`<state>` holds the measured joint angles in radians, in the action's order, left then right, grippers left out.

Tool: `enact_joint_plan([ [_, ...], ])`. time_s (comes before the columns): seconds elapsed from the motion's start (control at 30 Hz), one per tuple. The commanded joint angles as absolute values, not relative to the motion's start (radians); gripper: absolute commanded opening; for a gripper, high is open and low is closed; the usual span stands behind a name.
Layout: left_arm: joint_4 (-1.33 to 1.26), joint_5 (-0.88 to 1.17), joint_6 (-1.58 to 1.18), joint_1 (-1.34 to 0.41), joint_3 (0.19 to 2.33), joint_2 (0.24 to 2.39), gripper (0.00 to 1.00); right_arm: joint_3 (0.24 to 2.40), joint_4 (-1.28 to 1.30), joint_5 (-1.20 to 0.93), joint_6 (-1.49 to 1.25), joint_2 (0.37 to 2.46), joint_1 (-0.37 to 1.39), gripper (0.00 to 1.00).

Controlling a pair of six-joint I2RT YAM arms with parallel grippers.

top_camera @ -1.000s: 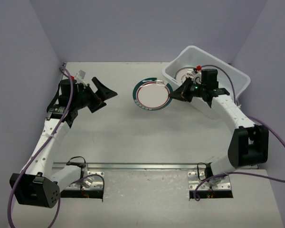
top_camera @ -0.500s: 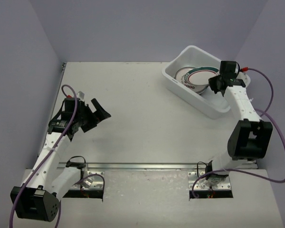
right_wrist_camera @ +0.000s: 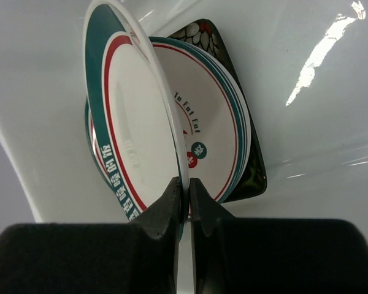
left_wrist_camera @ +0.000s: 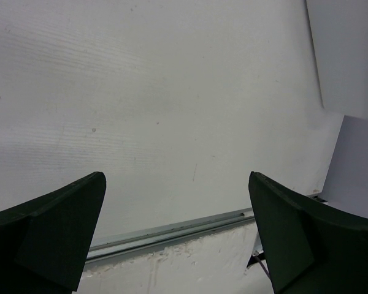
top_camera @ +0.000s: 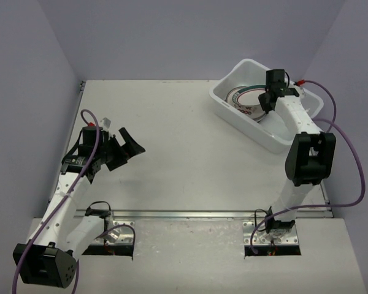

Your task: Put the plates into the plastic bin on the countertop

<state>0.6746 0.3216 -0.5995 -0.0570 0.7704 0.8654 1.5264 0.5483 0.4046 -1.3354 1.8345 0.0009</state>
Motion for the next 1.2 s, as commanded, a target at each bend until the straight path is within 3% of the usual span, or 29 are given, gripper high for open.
enact_joint_plan([
  [0.0,0.648,0.359,-0.564,-0.052,0.776,0.856,1.0,1.582,0.548,0.397,-1.374,1.866,-0.006,0.33],
  [0.07,0.647,0.36,-0.555,-0.052,0.776,0.857,1.0,1.59,0.55,0.37,-1.352,1.875,-0.006,0.64],
  [0.23,0.668,0.321,-0.52,-0.052,0.799,0.883,1.0,1.696,0.641,0.291,-1.196,1.905,0.032,0.99],
  [0.4,0.714,0.238,-0.41,-0.052,0.884,0.981,1.0,1.884,0.877,0.28,-1.08,1.964,0.054,0.99],
  [0.5,0.74,0.18,-0.378,-0.052,0.958,1.041,1.0,1.876,0.883,0.264,-0.974,1.917,0.054,0.99],
  [0.8,0.8,-0.008,-0.319,-0.054,1.209,1.133,1.0,1.732,0.784,0.008,-0.492,1.562,0.075,0.99],
  [1.03,0.767,-0.267,-0.319,-0.054,1.335,1.062,1.0,1.491,0.801,0.041,-0.28,1.188,0.091,0.99],
  [1.17,0.76,-0.246,-0.373,-0.058,1.368,0.972,1.0,1.366,0.811,0.033,-0.246,0.989,0.091,0.99],
])
